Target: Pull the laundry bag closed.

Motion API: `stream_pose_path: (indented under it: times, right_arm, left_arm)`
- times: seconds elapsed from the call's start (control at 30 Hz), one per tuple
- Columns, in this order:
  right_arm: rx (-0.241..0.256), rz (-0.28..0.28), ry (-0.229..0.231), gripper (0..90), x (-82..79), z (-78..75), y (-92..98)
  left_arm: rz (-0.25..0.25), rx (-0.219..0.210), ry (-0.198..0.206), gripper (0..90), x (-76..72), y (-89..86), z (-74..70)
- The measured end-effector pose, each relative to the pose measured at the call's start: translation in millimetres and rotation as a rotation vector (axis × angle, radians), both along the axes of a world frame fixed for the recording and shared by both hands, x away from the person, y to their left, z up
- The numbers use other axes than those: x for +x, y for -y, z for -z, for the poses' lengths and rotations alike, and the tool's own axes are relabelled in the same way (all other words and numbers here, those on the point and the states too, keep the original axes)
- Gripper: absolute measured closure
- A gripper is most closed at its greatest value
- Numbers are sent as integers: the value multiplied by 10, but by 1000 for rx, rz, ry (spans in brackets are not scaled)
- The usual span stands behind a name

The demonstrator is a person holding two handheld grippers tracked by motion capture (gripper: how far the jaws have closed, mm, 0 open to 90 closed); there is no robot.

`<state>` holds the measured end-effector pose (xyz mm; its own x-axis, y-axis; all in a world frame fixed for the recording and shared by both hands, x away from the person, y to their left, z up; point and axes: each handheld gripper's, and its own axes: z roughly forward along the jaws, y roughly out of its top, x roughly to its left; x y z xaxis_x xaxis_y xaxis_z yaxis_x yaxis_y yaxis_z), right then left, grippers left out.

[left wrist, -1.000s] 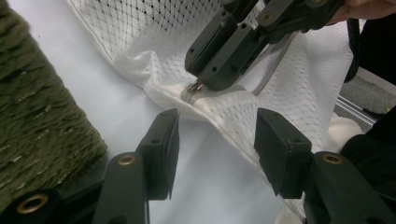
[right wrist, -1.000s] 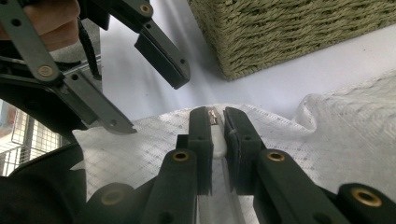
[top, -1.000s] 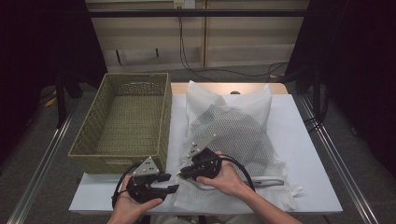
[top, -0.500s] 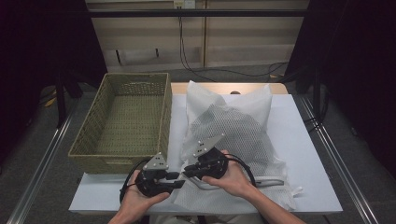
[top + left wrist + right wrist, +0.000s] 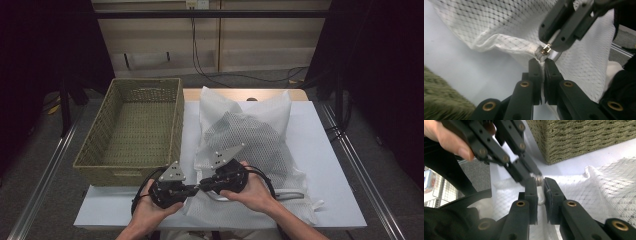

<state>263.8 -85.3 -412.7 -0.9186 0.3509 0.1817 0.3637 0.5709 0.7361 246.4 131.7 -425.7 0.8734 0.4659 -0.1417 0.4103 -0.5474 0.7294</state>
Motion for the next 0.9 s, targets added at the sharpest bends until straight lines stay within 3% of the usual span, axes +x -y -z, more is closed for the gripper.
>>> stream_pose_path:
  times: [0.13, 0.27, 0.43, 0.67, 0.73, 0.77, 0.9]
  right_arm:
    - [-4, -10, -9, 815, -2, 32, -7]
    - [-13, -22, -11, 816, -3, 33, -14]
    - [-6, -37, -5, 817, -6, 11, -1]
    - [-19, -47, 26, 818, -20, -32, 26]
    - [-20, -51, 31, 818, -22, -34, 35]
    - [-22, -46, 38, 818, -26, -35, 37]
    - [-35, -53, 43, 818, -35, -31, 41]
  left_arm:
    - [5, 16, 6, 866, -15, 4, -7]
    - [16, -13, -16, 873, 8, -43, -26]
    - [22, -35, -9, 876, 0, -60, -65]
    - [29, -36, -5, 878, -6, -39, -95]
    - [30, -60, -8, 879, -2, -32, -87]
    - [25, -41, 3, 879, -9, -27, -91]
    - [26, -50, 2, 880, -16, -23, -85]
